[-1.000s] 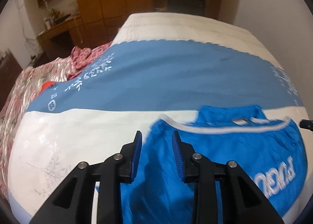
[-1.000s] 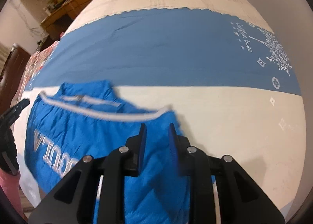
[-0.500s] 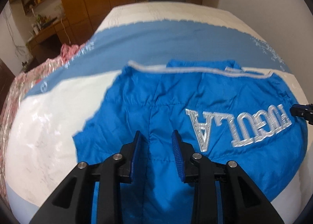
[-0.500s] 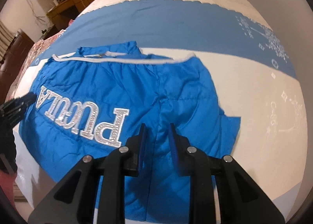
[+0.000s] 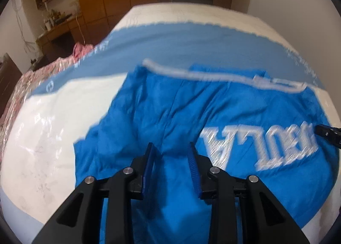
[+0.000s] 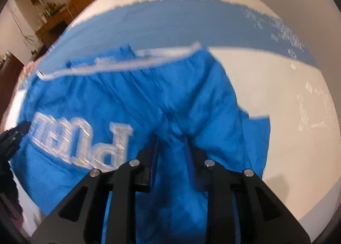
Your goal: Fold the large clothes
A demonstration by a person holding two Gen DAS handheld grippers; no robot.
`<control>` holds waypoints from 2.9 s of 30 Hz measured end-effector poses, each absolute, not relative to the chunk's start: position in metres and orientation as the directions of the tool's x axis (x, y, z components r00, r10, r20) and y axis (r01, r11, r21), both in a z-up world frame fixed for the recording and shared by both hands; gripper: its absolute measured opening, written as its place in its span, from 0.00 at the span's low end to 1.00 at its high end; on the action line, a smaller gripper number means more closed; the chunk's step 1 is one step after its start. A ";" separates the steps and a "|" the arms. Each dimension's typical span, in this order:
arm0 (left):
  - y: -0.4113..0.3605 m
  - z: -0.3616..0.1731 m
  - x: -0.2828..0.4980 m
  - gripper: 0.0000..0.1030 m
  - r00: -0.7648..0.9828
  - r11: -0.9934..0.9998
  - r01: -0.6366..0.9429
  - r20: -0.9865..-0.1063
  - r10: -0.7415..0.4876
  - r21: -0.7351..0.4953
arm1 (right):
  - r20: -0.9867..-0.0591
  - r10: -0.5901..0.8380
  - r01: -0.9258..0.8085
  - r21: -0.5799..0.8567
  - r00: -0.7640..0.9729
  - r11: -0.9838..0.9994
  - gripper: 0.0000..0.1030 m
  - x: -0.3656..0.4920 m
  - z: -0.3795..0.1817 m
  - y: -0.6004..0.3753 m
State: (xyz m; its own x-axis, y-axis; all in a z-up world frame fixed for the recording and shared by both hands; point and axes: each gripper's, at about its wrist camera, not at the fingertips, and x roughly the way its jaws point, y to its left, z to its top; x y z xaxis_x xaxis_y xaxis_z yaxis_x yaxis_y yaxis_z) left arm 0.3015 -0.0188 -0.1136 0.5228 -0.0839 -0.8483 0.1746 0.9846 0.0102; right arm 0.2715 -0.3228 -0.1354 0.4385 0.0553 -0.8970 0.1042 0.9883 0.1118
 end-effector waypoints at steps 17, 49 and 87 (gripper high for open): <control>-0.064 -0.153 0.343 0.35 0.556 0.988 0.142 -0.831 -0.032 0.057 | -0.860 -0.077 0.164 0.008 0.504 0.987 0.22 0.315 -0.182 -0.287; -0.028 -0.094 0.270 0.45 0.571 0.978 0.205 -0.817 -0.079 0.048 | -0.816 0.026 0.116 0.114 0.577 0.987 0.46 0.218 -0.121 -0.307; 0.091 -0.158 0.309 0.80 0.342 0.942 -0.006 -0.886 -0.314 -0.336 | -0.891 0.279 0.271 0.385 0.358 0.882 0.82 0.216 -0.184 -0.404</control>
